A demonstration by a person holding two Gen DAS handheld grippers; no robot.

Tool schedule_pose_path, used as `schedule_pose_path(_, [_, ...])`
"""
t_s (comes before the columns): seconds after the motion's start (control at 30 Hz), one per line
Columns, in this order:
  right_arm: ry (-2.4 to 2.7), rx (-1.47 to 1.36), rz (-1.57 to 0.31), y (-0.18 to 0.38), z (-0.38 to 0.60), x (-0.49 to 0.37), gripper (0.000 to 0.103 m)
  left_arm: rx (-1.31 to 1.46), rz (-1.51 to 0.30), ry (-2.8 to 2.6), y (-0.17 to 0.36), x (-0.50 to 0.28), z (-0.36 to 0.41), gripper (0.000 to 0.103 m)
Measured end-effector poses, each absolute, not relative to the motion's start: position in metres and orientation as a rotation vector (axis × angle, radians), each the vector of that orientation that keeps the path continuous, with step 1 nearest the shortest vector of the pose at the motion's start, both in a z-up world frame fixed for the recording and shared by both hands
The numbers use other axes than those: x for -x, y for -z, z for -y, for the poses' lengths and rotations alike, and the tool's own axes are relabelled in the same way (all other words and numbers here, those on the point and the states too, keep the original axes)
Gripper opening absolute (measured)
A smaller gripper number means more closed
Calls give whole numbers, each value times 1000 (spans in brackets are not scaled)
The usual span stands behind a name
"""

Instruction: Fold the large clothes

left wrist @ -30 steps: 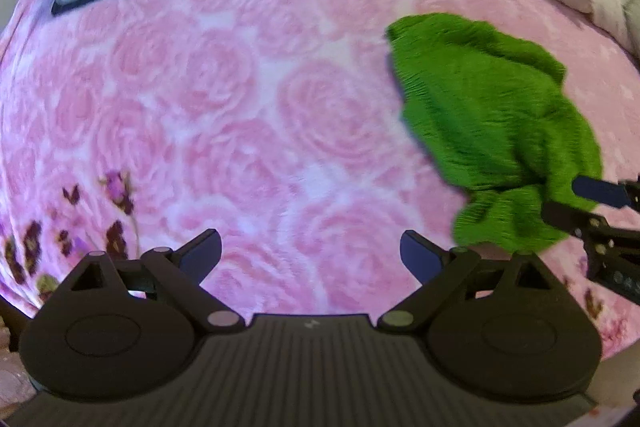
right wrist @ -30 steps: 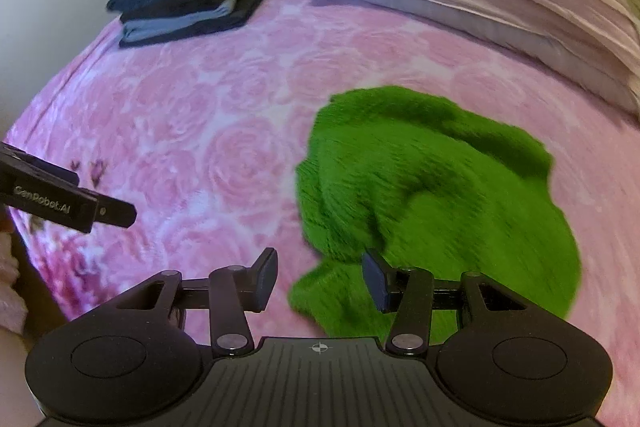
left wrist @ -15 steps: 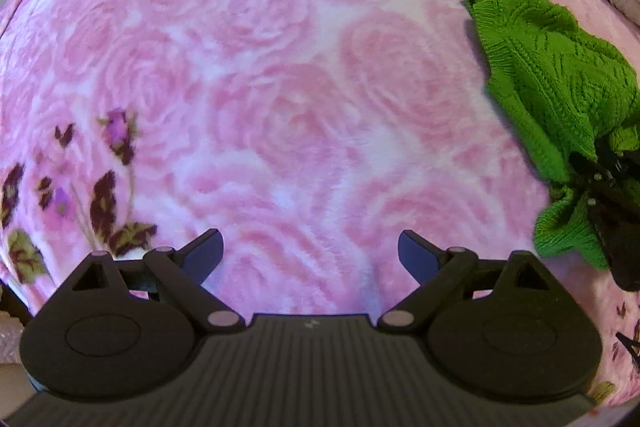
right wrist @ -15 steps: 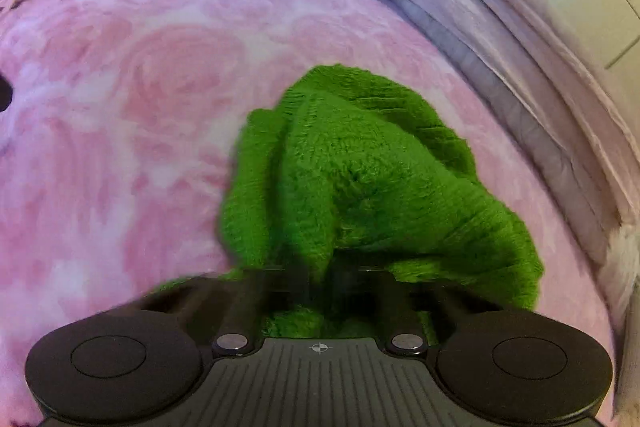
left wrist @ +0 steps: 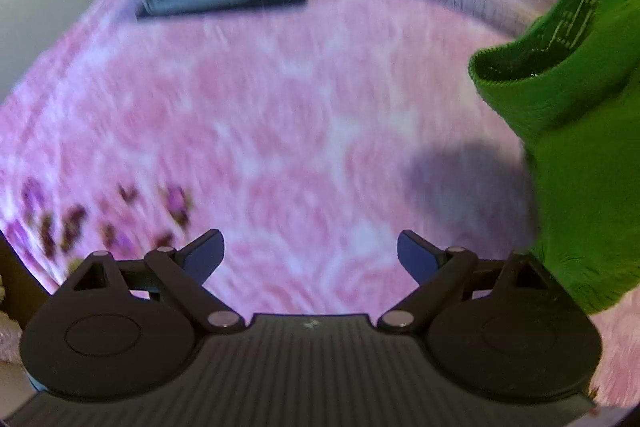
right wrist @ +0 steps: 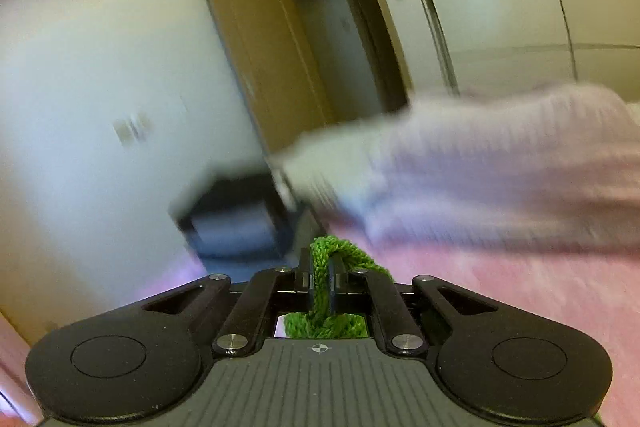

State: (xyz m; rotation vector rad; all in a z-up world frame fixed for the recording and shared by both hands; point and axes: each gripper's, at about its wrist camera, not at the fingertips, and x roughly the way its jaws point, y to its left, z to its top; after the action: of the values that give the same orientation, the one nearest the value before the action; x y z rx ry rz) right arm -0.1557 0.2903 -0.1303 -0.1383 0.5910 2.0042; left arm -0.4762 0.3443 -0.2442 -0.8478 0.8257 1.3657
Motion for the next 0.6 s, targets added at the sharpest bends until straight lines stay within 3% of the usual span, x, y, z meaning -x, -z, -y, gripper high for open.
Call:
schedule_pose_path(0.13, [-2101,-174,-584,61,-266,111,2,782,-723,-1442,187,493,-343,91])
schedule_pose_path(0.23, [-2017,-335,-742,47,-250,53,2,730,-675,-1487,151,503,-337,92])
schedule_pose_path(0.43, [-1379,-233,-1168,131,-215,-90,9,661,-723,-1509,140,497,-323,92])
schedule_pose_path(0.6, [-1074,6,-1194,197,-162,-154,19,688,-824,-1430,185,466,-310,92])
